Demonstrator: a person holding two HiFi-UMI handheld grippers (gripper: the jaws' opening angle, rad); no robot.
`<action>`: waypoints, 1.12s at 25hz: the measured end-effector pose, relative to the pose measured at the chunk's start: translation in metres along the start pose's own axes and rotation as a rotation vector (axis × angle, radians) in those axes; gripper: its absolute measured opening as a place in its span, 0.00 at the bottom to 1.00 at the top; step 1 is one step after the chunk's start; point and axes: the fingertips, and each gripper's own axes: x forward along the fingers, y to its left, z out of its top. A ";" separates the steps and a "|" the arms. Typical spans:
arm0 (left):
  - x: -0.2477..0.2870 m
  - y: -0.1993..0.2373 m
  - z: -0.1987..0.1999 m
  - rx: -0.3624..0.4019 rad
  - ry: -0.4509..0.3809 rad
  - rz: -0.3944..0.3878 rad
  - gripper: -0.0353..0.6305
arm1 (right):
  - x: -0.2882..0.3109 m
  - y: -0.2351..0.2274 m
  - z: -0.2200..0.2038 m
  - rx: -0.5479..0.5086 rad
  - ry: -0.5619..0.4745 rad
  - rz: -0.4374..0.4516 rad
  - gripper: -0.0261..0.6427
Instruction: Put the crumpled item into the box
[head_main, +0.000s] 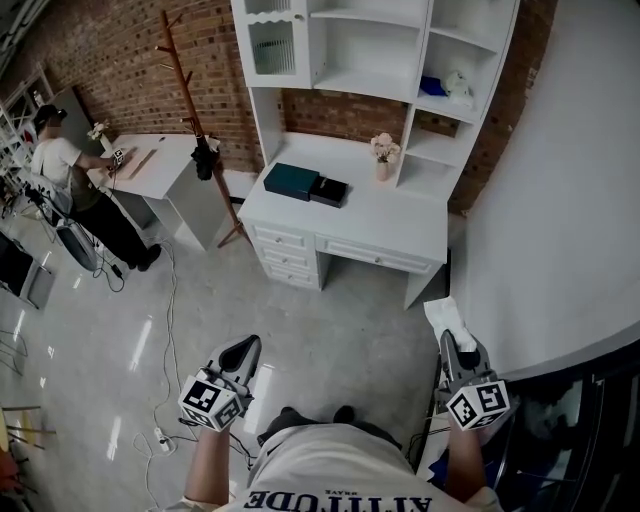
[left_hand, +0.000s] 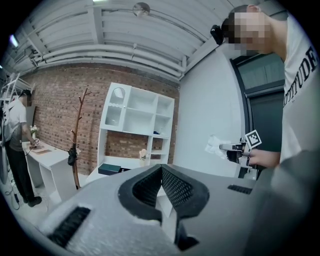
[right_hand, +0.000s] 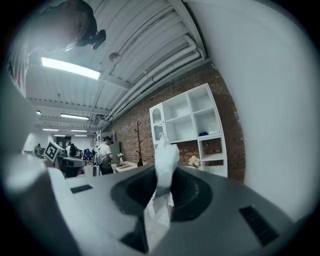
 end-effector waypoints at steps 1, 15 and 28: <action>0.004 -0.005 -0.001 0.000 0.001 0.002 0.09 | 0.000 -0.006 -0.002 0.001 0.005 0.005 0.15; 0.053 -0.014 -0.009 0.014 0.041 0.021 0.09 | 0.031 -0.034 -0.017 -0.008 0.056 0.069 0.15; 0.139 0.078 0.001 -0.016 0.029 -0.055 0.09 | 0.138 -0.032 -0.013 -0.014 0.106 0.041 0.15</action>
